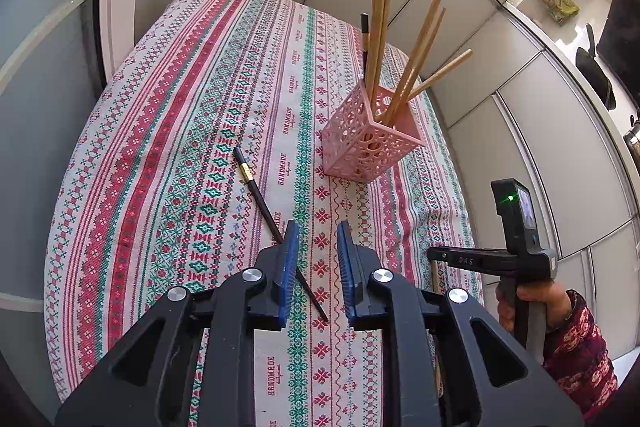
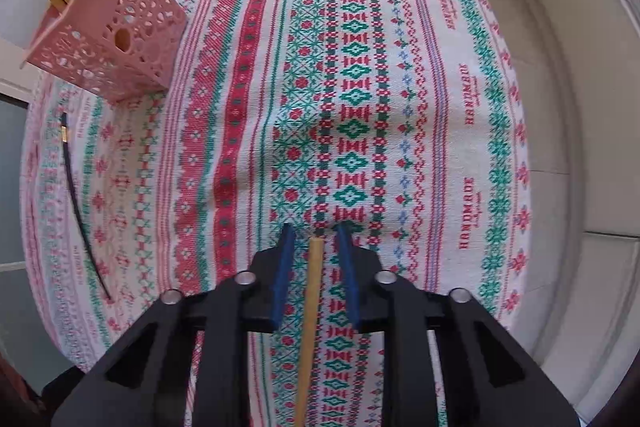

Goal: Organize utensils
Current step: 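Grasp the black-and-gold stick with the left tool while the right tool carries the chopstick toward the holder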

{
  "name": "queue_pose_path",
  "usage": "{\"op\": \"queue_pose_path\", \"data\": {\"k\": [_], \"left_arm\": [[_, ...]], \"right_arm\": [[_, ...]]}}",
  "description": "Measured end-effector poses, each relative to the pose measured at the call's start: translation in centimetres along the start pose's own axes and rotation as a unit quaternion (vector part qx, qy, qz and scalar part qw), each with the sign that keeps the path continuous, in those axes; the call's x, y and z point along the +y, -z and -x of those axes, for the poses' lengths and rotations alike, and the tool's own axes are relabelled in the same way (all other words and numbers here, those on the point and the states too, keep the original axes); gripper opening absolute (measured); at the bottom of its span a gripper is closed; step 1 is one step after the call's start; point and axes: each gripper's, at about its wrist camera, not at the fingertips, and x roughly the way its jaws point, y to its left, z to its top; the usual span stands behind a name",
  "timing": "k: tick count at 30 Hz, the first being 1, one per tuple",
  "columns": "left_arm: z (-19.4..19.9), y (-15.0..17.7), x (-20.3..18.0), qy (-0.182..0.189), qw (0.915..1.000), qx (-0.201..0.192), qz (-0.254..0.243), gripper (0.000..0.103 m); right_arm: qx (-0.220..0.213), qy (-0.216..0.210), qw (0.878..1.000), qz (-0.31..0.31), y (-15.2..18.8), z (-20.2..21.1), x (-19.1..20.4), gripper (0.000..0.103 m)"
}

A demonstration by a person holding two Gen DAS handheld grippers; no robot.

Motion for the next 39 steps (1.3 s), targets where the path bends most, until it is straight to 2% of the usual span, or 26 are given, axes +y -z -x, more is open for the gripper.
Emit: {"op": "queue_pose_path", "data": {"k": [2, 7, 8, 12, 14, 16, 19, 21, 23, 26, 27, 28, 29, 31, 34, 36, 39], "left_arm": [[-0.3, -0.2, 0.7, -0.011, 0.9999, 0.003, 0.005, 0.021], [-1.7, -0.6, 1.4, -0.026, 0.9995, 0.015, 0.006, 0.025], [-2.1, -0.4, 1.2, -0.03, 0.9994, 0.017, 0.003, 0.026], [-5.1, -0.9, 1.4, -0.061, 0.9969, 0.048, 0.006, 0.029], [-6.9, -1.4, 2.5, -0.09, 0.9927, 0.072, 0.035, 0.033], [-8.8, -2.1, 3.6, -0.117, 0.9862, 0.1, 0.062, 0.039], [-11.3, -3.8, 4.6, -0.146, 0.976, 0.13, 0.096, 0.04], [-12.4, -5.1, 4.9, -0.156, 0.9718, 0.139, 0.109, 0.042], [-13.5, -5.9, 4.6, -0.185, 0.9666, 0.147, 0.099, 0.042], [-15.2, -6.1, 3.5, -0.219, 0.9612, 0.16, 0.051, 0.045], [-15.6, -5.9, 2.9, -0.235, 0.9581, 0.161, 0.031, 0.043], [-15.8, -5.7, 2.4, -0.249, 0.9555, 0.158, 0.008, 0.036], [-15.8, -5.6, 2.0, -0.236, 0.9599, 0.151, -0.005, 0.014], [-15.6, -5.2, 1.9, -0.224, 0.9638, 0.145, -0.008, 0.007], [-14.3, -3.7, 1.6, -0.185, 0.9745, 0.128, -0.006, 0.006], [-12.4, -2.1, 0.8, -0.146, 0.9841, 0.1, -0.014, 0.006], [-8.7, 0.7, -1.0, -0.09, 0.9943, 0.049, -0.029, 0.006]], "right_arm": [[0.012, -0.012, 1.0, 0.001, 0.7, -0.2, 0.2, 0.011], [0.026, -0.116, 0.99, -0.072, 1.7, -0.6, -3.2, 0.013], [0.025, -0.118, 0.99, -0.078, 1.7, -0.6, -3.5, 0.008], [-0.004, -0.123, 0.989, -0.086, 3.1, -0.1, -3.8, 0.008], [-0.028, -0.165, 0.98, -0.11, 5.0, 0.4, -4.7, 0.008], [-0.052, -0.184, 0.974, -0.124, 6.6, 0.6, -5.6, 0.008], [-0.041, -0.21, 0.968, -0.13, 7.6, 0.3, -6.4, 0.008], [-0.056, -0.212, 0.968, -0.121, 7.4, 1.0, -6.5, 0.008], [-0.061, -0.224, 0.965, -0.12, 7.6, 1.8, -7.0, 0.008], [-0.062, -0.238, 0.963, -0.111, 7.2, 2.2, -7.4, 0.008], [-0.062, -0.239, 0.963, -0.108, 6.8, 1.9, -7.0, 0.008], [-0.061, -0.243, 0.963, -0.105, 6.9, 2.2, -6.8, 0.008], [-0.063, -0.245, 0.962, -0.102, 6.8, 2.6, -6.5, 0.008], [-0.07, -0.246, 0.961, -0.103, 7.0, 2.7, -6.1, 0.008], [-0.096, -0.259, 0.956, -0.103, 7.5, 4.0, -6.7, 0.008], [-0.116, -0.265, 0.953, -0.095, 7.9, 5.2, -6.9, 0.008], [-0.144, -0.272, 0.948, -0.085, 9.0, 6.7, -7.0, 0.008]]}}
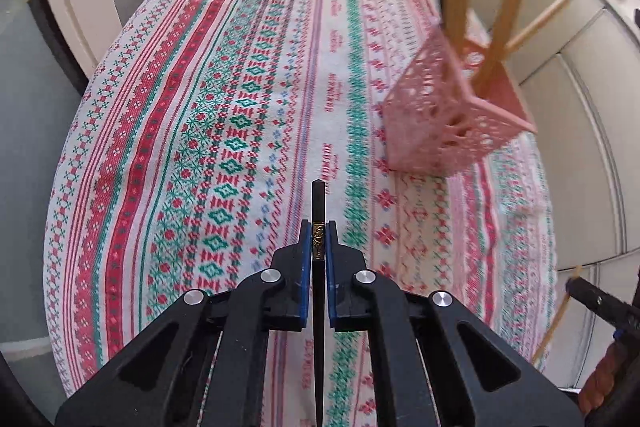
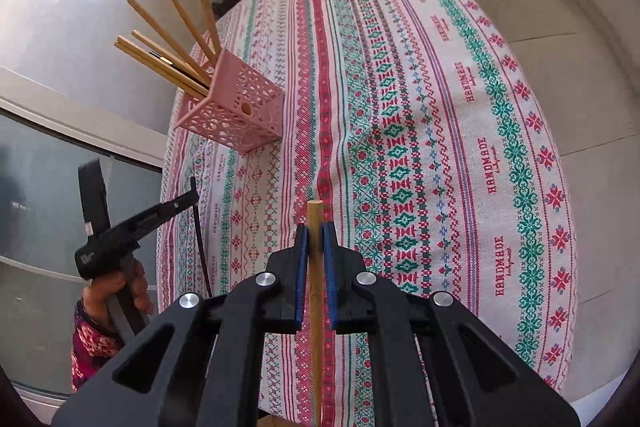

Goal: Organize utensils
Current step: 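Grasp the black-and-gold stick with the left tool while the right tool carries the chopstick toward the holder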

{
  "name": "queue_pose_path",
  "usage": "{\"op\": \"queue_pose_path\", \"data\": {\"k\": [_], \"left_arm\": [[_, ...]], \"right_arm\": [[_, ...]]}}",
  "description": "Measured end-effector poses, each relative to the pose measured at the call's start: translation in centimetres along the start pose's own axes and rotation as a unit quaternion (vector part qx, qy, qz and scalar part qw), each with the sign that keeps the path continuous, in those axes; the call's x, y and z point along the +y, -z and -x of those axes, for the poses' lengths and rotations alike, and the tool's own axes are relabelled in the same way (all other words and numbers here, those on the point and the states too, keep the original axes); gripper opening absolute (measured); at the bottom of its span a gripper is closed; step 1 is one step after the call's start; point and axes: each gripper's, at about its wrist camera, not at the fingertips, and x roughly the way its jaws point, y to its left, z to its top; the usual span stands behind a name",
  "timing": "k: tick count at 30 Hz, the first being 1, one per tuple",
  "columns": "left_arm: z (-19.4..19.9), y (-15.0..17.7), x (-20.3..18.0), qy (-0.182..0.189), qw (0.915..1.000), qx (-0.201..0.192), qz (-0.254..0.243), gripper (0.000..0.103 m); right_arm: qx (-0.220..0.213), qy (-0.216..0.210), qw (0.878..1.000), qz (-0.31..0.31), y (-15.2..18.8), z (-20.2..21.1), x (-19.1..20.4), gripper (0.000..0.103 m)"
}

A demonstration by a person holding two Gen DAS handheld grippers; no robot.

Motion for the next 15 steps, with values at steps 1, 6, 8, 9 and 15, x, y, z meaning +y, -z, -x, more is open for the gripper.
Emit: {"op": "queue_pose_path", "data": {"k": [1, 6, 8, 9, 15], "left_arm": [[1.5, 1.1, -0.6, 0.023, 0.9993, -0.027, -0.008, 0.006], [9.7, 5.5, -2.4, 0.081, 0.9812, -0.169, -0.047, 0.006], [11.9, 6.5, -3.6, 0.091, 0.9709, -0.212, -0.065, 0.006], [13.0, 7.1, -3.9, 0.092, 0.9665, -0.228, -0.073, 0.006], [14.6, 5.6, -6.5, 0.076, 0.9577, -0.261, -0.094, 0.006]], "right_arm": [[-0.009, -0.003, 1.0, 0.009, 0.4, 0.6, 0.6, 0.008], [-0.076, 0.001, 0.994, 0.076, 2.6, 4.3, 3.8, 0.008], [-0.101, 0.001, 0.99, 0.097, 3.4, 5.4, 4.8, 0.008], [-0.112, 0.007, 0.988, 0.109, 3.9, 5.9, 5.5, 0.008], [-0.145, 0.04, 0.977, 0.151, 5.6, 8.2, 8.8, 0.008]]}}
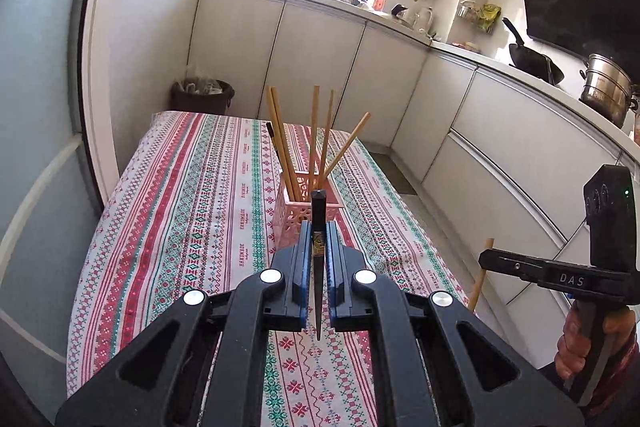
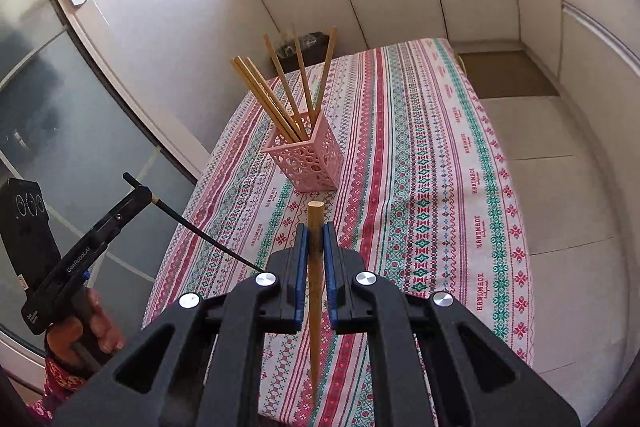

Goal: Organize utensils
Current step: 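Grasp the black-and-gold stick with the left tool while the right tool carries the chopstick toward the holder, then lower both sticks into the pink holder and open both tools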

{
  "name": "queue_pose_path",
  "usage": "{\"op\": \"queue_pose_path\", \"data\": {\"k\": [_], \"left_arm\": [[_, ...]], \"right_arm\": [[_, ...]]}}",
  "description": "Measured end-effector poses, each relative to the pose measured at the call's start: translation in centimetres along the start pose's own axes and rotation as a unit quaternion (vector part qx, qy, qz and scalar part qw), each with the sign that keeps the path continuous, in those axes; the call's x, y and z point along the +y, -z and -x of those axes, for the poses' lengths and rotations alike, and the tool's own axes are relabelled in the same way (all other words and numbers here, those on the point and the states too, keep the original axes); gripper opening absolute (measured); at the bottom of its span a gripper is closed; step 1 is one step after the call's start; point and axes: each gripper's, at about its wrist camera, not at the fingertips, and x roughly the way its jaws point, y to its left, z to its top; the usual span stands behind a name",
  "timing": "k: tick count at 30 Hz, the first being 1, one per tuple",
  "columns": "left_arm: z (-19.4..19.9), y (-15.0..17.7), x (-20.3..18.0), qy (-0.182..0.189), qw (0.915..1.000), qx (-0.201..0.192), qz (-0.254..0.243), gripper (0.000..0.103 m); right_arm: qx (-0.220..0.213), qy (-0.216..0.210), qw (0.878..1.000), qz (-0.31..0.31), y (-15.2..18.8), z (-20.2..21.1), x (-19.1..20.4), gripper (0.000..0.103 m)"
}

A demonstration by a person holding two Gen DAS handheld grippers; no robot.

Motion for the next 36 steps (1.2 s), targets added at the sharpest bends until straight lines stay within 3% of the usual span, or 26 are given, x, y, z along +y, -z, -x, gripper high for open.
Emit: {"op": "queue_pose_path", "data": {"k": [10, 18, 27, 36], "left_arm": [[1.9, -1.8, 0.1, -0.01, 0.9995, -0.027, -0.011, 0.006], [1.7, -6.8, -0.9, -0.01, 0.9965, -0.075, -0.037, 0.006], [-3.0, -11.1, -2.0, -0.014, 0.9935, -0.096, -0.059, 0.006], [-7.7, -11.0, -1.5, -0.02, 0.9961, -0.067, -0.054, 0.006]], "right_arm": [[-0.058, 0.01, 0.998, 0.029, -4.0, 4.5, 3.5, 0.008], [-0.119, 0.011, 0.992, 0.029, -10.3, 5.9, 5.1, 0.008], [-0.171, 0.015, 0.985, 0.036, -16.1, 5.0, 5.5, 0.008], [-0.167, 0.014, 0.985, 0.038, -18.3, 1.0, 4.7, 0.008]]}}
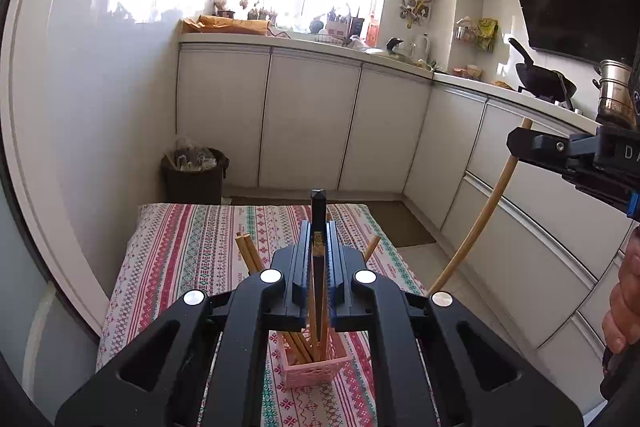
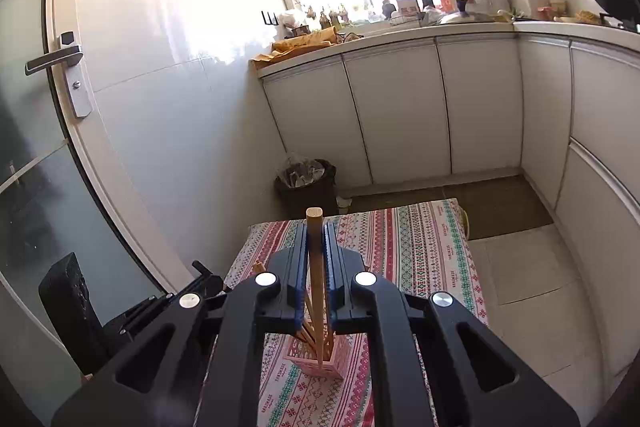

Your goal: Organize utensils

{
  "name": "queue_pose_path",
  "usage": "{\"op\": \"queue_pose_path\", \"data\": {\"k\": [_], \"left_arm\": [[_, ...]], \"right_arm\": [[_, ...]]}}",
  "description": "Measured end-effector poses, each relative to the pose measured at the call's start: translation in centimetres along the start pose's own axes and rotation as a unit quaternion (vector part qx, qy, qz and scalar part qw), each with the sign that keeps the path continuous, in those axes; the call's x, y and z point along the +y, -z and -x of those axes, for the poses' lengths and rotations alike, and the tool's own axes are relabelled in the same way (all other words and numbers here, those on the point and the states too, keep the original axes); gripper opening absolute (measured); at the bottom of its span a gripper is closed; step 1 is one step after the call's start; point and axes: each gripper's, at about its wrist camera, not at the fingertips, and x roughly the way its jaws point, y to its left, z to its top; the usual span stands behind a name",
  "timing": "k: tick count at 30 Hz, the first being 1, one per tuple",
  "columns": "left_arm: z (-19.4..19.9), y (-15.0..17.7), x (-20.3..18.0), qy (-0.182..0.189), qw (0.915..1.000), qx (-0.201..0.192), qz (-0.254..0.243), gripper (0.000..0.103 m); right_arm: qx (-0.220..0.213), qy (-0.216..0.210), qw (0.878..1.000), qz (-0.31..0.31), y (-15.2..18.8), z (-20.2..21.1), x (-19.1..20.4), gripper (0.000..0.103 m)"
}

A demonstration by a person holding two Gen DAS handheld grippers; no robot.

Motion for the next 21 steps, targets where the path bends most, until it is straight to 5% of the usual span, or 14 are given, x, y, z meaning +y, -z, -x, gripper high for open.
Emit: {"op": "queue_pose_path", "data": {"k": [7, 10, 12, 14, 21], "left_arm": [[-1.4, 0.4, 0.2, -0.012, 0.9998, 0.009, -0.009, 0.006], [-3.1, 0.9, 0.0, -0.007, 0.9988, 0.046, -0.017, 0.008], [-2.9, 1.3, 0.2, -0.021, 0.9985, 0.048, -0.014, 0.022], [-0.9, 0.7, 1.2, -0.024, 0.9995, 0.013, 0.016, 0.047], [5.5, -2.3, 4.2, -0.055, 0.993, -0.075, 0.073, 0.074]], "right_arm": [[0.0, -0.002, 1.0, 0.004, 0.8, -2.3, -0.1, 0.008], [0.0, -0.002, 1.0, 0.004, 1.1, -2.8, 0.0, 0.008], [0.0, -0.002, 1.0, 0.006, 1.3, -3.1, 0.1, 0.008], [-0.003, 0.003, 1.0, 0.013, 1.6, -3.3, 0.4, 0.008], [-0.003, 0.009, 0.999, 0.032, 2.7, -5.2, 1.9, 0.008]]}}
